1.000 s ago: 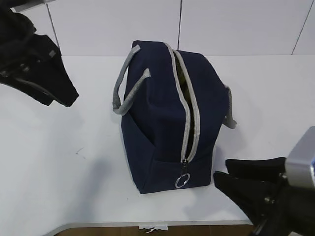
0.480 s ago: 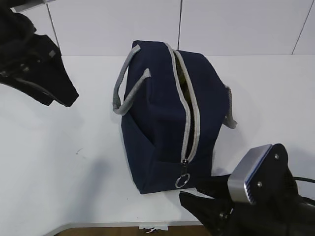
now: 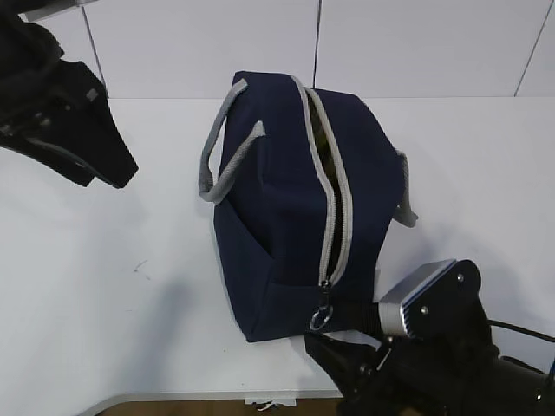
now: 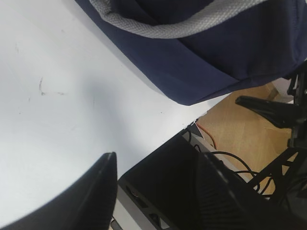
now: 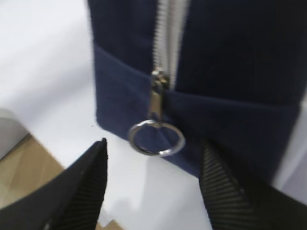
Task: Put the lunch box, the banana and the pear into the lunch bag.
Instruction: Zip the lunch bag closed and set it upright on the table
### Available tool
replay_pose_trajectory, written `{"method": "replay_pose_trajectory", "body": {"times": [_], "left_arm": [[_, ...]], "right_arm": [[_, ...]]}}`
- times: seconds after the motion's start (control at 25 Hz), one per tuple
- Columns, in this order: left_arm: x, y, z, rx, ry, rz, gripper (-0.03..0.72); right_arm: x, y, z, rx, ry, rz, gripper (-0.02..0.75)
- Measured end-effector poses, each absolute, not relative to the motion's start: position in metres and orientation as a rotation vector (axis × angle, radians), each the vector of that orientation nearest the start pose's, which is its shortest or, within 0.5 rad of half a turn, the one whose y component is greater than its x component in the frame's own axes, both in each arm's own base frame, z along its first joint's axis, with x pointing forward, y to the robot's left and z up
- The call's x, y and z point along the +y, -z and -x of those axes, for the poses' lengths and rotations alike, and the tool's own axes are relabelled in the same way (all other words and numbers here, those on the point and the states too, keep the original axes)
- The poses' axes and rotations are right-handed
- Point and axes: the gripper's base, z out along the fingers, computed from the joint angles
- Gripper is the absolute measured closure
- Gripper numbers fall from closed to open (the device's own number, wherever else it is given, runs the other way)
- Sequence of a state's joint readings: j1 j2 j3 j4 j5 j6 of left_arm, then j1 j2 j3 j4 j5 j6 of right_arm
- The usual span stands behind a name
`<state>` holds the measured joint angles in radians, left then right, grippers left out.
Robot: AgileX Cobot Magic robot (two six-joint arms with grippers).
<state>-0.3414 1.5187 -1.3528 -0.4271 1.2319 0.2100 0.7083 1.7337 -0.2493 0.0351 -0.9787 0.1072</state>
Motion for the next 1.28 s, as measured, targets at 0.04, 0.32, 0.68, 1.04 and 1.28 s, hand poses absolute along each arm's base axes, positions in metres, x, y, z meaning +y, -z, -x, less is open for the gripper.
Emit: {"method": "replay_pose_trajectory", "body": {"times": [0.04, 0.32, 0.68, 1.04, 1.28], "left_arm": [[-0.134, -0.329, -0.27, 2.771, 0.632, -0.65, 0.285], [-0.134, -0.329, -0.27, 2.771, 0.634, -0.649, 0.286], [-0.134, -0.329, -0.27, 2.771, 0.634, -0.649, 0.286], [-0.134, -0.329, -0.27, 2.771, 0.634, -0.649, 0.301], [-0.134, -0.329, -0.27, 2.771, 0.634, -0.649, 0.314]], "right_arm": [[0.149, -0.114, -0.179, 1.95, -0.503, 0.553, 0.264], [0.157, -0.107, -0.189, 1.954, -0.502, 0.556, 0.261], [0.167, -0.111, -0.186, 1.869, -0.578, 0.66, 0.26], [0.165, -0.111, -0.188, 1.879, -0.564, 0.616, 0.3], [0.164, -0.109, -0.188, 1.907, -0.564, 0.606, 0.39]]}}
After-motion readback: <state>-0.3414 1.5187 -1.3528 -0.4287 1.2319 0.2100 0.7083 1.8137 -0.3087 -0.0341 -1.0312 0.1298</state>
